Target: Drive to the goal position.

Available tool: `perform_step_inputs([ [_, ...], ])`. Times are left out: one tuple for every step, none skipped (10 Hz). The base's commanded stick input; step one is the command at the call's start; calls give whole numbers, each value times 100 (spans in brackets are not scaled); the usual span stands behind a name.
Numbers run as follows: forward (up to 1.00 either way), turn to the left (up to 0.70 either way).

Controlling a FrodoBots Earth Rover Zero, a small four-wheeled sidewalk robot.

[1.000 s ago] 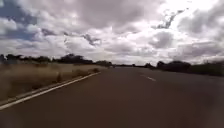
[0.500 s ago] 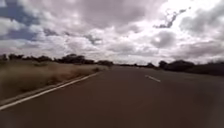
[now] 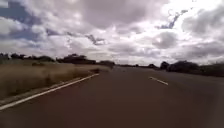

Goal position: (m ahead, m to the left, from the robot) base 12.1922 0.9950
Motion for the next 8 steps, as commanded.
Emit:
perform_step_inputs([
  [85,0],
  [85,0],
  [85,0],
  [85,0],
  [85,0],
  [85,0],
  [85,0],
  [85,0],
])
